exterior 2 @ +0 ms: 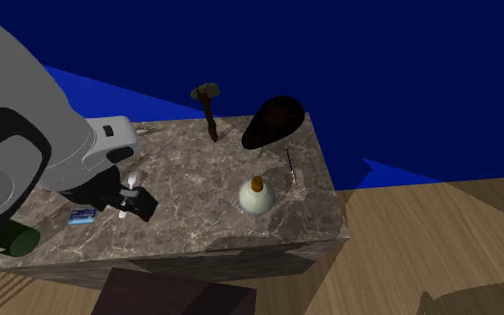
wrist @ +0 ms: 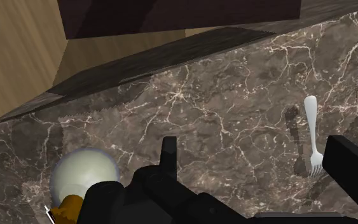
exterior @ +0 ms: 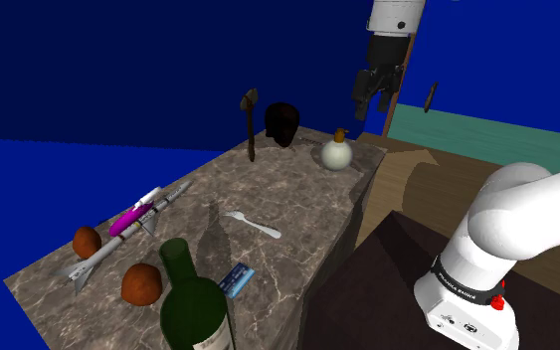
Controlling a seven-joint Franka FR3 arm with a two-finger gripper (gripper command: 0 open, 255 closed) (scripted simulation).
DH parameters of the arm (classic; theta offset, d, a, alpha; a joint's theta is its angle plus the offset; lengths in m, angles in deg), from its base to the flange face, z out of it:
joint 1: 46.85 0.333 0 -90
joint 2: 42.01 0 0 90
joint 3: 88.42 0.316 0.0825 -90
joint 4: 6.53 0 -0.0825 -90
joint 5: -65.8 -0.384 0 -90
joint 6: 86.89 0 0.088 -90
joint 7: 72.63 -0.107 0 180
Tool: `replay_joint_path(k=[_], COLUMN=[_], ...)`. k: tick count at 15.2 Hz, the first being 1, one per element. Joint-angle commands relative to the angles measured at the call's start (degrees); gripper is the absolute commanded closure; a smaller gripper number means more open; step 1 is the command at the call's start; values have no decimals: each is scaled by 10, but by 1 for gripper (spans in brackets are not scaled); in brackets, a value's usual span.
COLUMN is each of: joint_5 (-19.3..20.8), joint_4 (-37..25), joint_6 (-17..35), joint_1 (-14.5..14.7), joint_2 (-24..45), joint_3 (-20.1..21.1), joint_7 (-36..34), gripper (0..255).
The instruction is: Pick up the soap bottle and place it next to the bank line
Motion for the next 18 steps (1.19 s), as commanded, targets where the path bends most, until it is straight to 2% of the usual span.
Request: replay_joint_path(k=[1,9,18], joint_5=[0,34,44], joint_4=[0,14,-26], joint_6=[0,128,256], joint_1=[0,-32,-58], joint_2=[0,101,252], joint_3=[0,-55,-115], joint_7=[0,48,103], gripper=[0,0,0])
